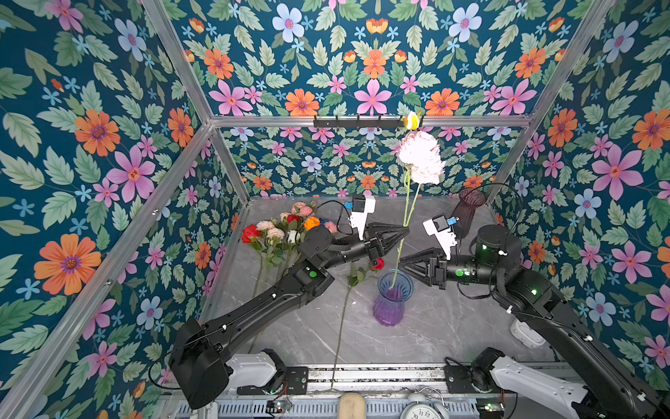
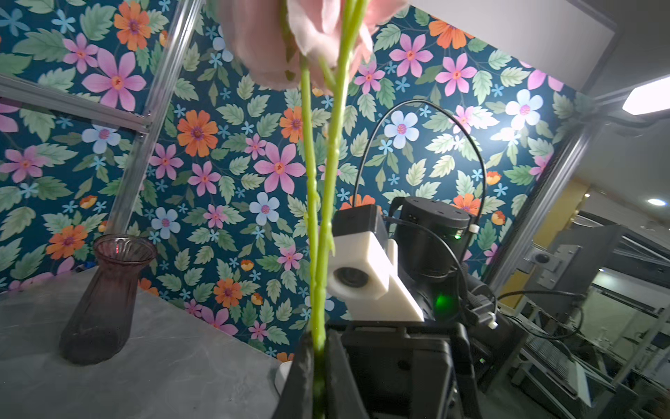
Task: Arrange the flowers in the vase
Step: 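Lift the pink roses upright and carry them over the vase with the left gripper, then close the right gripper on the pink rose stems while the left gripper releases them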
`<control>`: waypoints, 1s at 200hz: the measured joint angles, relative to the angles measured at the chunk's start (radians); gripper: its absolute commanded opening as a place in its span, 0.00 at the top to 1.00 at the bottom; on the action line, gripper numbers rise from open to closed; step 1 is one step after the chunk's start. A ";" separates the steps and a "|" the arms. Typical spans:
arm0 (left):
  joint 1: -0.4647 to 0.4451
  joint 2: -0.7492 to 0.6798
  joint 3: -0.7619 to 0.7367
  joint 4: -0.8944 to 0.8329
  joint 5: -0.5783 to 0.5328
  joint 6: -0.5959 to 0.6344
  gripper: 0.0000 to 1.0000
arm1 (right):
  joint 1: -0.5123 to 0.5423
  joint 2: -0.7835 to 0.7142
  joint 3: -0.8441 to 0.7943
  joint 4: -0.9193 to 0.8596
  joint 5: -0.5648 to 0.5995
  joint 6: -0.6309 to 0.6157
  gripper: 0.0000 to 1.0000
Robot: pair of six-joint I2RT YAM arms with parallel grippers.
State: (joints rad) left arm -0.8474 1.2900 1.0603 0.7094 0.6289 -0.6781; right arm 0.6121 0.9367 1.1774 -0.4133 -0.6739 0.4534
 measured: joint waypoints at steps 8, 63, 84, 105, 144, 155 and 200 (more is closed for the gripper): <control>-0.005 0.002 0.001 0.006 0.007 0.000 1.00 | 0.001 0.000 0.003 0.002 0.004 -0.005 0.65; -0.011 0.013 -0.033 0.075 0.080 -0.002 1.00 | 0.002 0.012 0.033 0.003 0.051 -0.065 0.70; -0.011 0.026 -0.045 0.111 0.102 -0.002 1.00 | 0.002 0.016 0.031 -0.006 0.064 -0.089 0.72; -0.011 0.054 -0.046 0.171 0.126 -0.029 1.00 | 0.002 0.017 0.021 -0.005 0.073 -0.094 0.76; -0.010 0.087 -0.040 0.233 0.148 -0.085 1.00 | 0.002 0.025 0.008 0.031 0.056 -0.127 1.00; -0.010 0.084 -0.040 0.229 0.147 -0.084 1.00 | 0.002 0.025 0.005 0.042 0.055 -0.138 1.00; -0.012 -0.004 -0.037 0.013 0.071 0.057 0.26 | 0.000 0.023 -0.008 0.040 0.109 -0.153 1.00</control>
State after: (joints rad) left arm -0.8597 1.2861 1.0233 0.7219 0.6998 -0.6212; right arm 0.6125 0.9596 1.1698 -0.3733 -0.5652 0.3000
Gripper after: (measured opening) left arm 0.542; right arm 0.077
